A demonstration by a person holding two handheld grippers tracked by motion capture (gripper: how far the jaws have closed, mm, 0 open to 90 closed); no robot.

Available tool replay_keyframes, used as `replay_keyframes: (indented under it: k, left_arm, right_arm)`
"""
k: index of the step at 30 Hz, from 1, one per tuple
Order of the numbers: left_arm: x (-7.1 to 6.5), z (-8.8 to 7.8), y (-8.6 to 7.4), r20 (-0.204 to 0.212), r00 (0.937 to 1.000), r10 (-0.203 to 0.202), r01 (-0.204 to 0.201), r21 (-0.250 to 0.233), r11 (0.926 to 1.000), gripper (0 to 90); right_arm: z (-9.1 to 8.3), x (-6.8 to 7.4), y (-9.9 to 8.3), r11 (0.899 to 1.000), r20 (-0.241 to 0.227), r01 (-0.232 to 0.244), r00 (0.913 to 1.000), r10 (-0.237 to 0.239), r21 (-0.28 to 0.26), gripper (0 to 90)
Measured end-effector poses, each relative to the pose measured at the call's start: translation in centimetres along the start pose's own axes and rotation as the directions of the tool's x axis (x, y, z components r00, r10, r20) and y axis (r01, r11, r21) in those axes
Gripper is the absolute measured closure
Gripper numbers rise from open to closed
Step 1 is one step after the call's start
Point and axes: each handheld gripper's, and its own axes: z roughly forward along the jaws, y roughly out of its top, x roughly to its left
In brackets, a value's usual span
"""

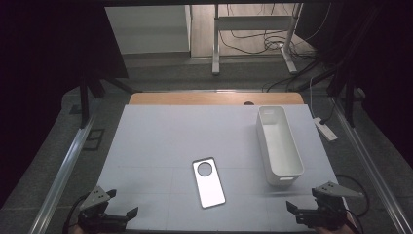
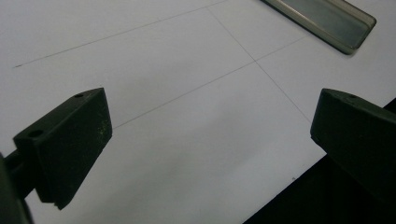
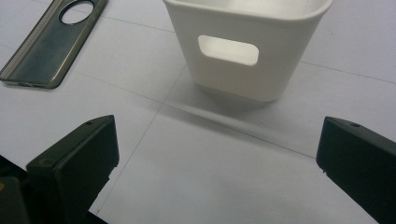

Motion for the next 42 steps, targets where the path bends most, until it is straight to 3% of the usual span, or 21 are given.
replay_keyframes:
  k: [26, 42]
  left_arm:
    - [0.2, 0.0, 0.0, 0.009, 0.9997, -0.025, 0.025, 0.003, 0.9997, 0.0]
    - [-0.1, 0.7, 1.0, 0.023, 0.9997, 0.005, -0.005, 0.021, 0.9998, 0.0]
  right_arm:
    - [0.1, 0.2, 0.0, 1.0, -0.003, 0.021, 0.9998, -0.021, 0.006, 0.0]
    - [0.1, 0.2, 0.0, 1.0, -0.003, 0.03, 0.9996, -0.03, 0.003, 0.0]
